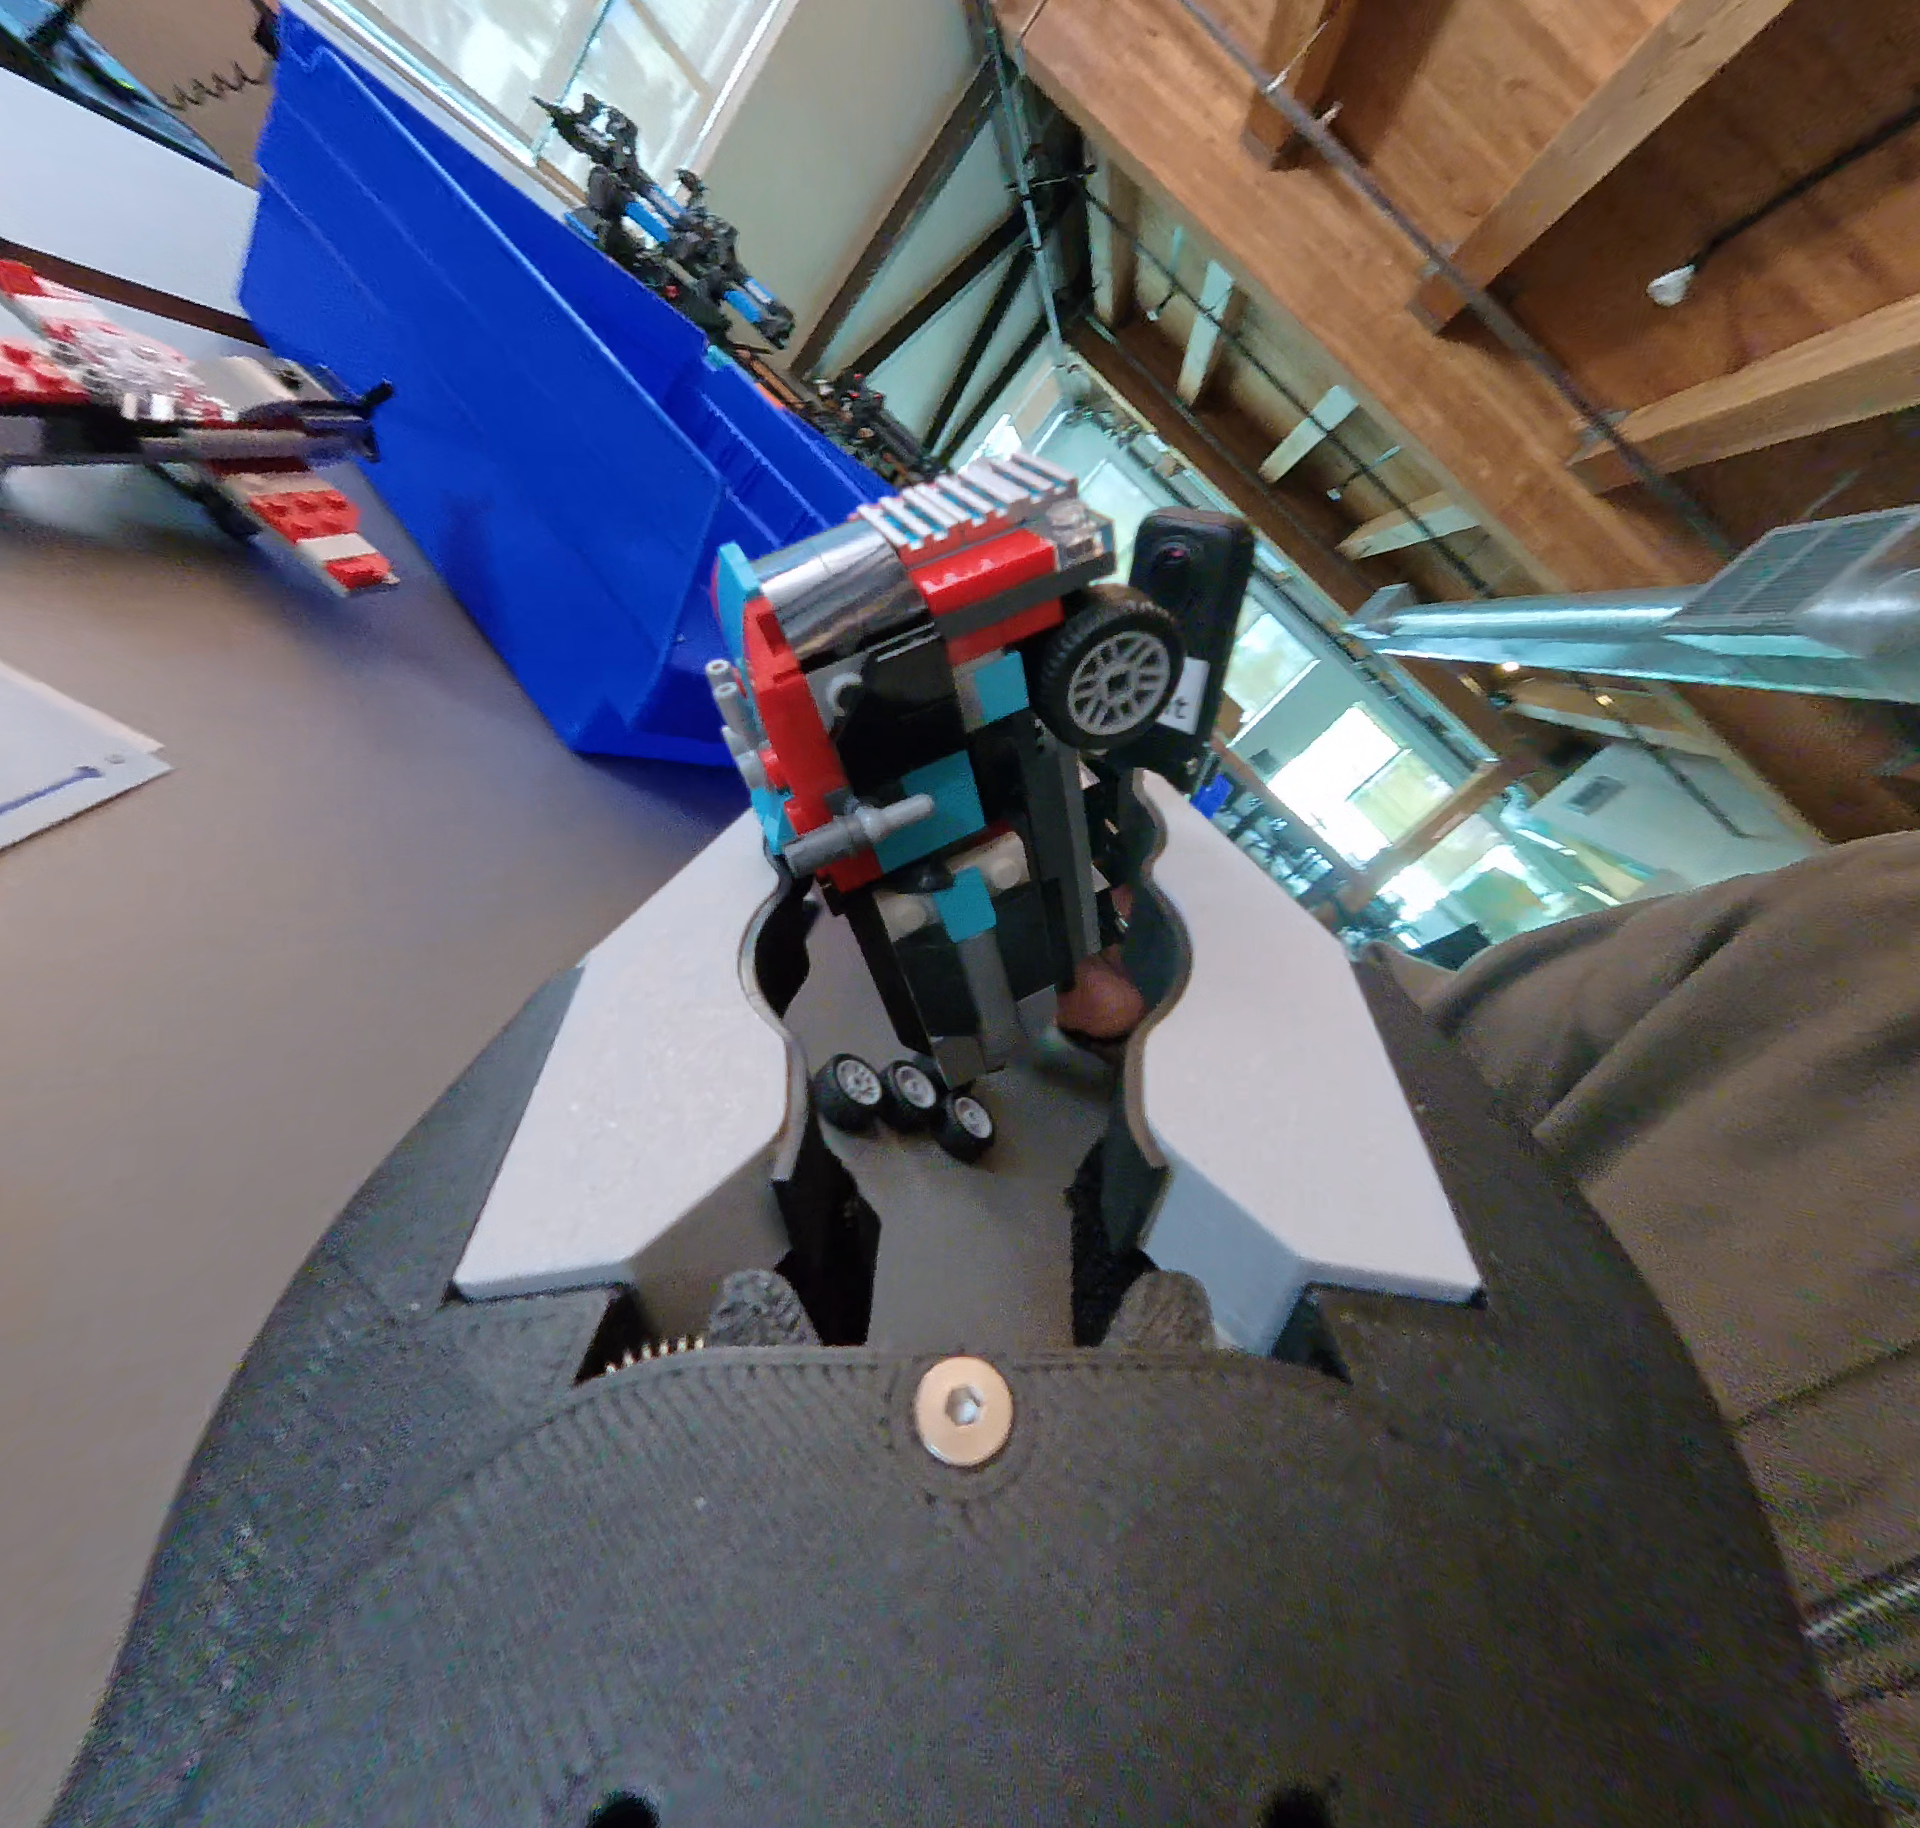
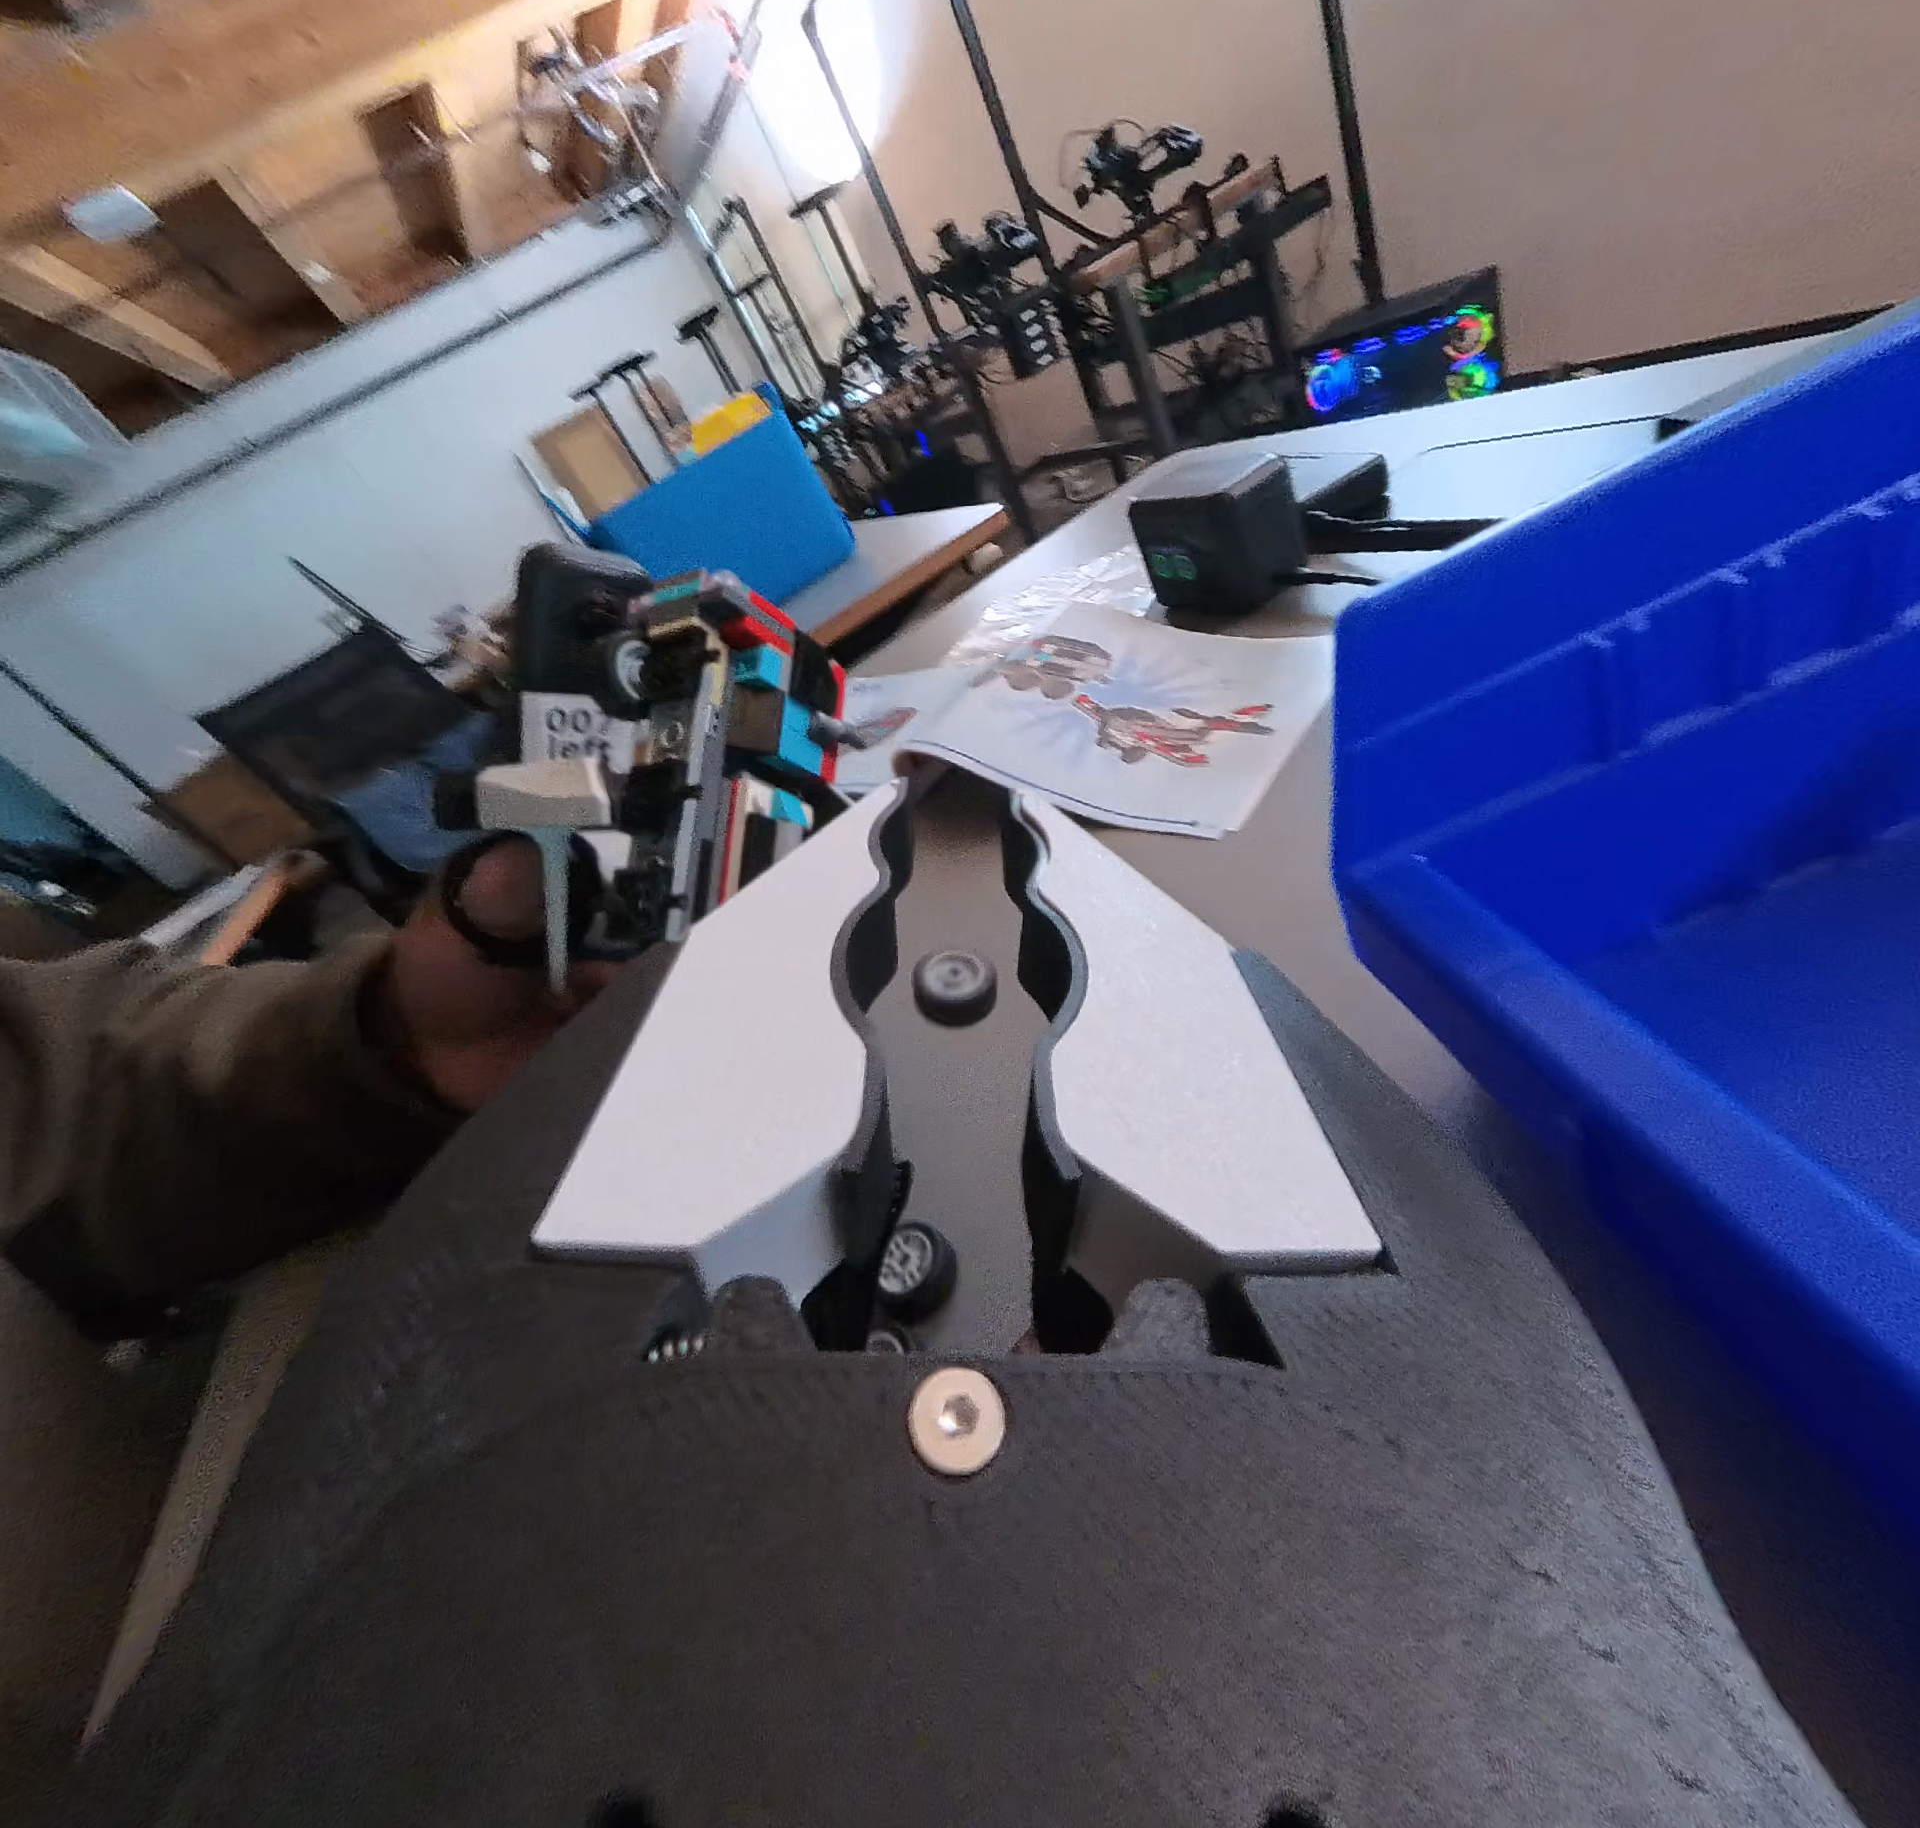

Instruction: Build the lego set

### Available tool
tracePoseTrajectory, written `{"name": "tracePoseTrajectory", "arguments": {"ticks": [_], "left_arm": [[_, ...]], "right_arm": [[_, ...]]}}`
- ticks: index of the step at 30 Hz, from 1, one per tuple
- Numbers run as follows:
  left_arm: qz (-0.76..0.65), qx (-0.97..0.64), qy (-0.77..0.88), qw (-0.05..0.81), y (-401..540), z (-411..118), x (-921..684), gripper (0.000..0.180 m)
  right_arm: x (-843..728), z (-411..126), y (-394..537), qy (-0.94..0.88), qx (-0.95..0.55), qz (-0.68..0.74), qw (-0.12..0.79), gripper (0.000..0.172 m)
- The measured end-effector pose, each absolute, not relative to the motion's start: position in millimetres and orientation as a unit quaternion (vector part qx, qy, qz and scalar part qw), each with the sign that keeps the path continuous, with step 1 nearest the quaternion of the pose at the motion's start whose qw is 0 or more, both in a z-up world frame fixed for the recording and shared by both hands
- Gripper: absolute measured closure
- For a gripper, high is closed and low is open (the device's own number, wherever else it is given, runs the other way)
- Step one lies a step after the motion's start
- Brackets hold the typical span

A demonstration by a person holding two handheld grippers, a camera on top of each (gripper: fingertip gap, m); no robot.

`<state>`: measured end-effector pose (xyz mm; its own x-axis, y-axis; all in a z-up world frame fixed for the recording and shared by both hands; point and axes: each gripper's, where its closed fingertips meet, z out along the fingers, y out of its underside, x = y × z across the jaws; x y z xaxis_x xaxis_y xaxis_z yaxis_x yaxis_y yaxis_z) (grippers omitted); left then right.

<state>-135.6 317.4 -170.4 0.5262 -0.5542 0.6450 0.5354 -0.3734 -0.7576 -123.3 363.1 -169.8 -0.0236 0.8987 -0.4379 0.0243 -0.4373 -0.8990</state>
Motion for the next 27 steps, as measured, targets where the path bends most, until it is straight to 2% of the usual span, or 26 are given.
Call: {"name": "tracePoseTrajectory", "arguments": {"ticks": [6, 14, 20, 27], "left_arm": [[-0.468, -0.678, -0.016, 0.567, 322, -173, -154, 0.119], [-0.462, -0.664, -0.052, 0.586, 326, -169, -220, 0.119], [-0.398, -0.661, -0.085, 0.630, 322, -163, -281, 0.119], [-0.350, -0.670, -0.116, 0.644, 323, -171, -306, 0.119]], "right_arm": [[-103, -186, 376, -0.440, -0.616, 0.522, 0.392, 0.151], [-104, -190, 374, -0.455, -0.617, 0.527, 0.368, 0.148], [-106, -193, 367, -0.477, -0.610, 0.512, 0.372, 0.148], [-108, -195, 365, -0.486, -0.611, 0.502, 0.373, 0.148]]}}
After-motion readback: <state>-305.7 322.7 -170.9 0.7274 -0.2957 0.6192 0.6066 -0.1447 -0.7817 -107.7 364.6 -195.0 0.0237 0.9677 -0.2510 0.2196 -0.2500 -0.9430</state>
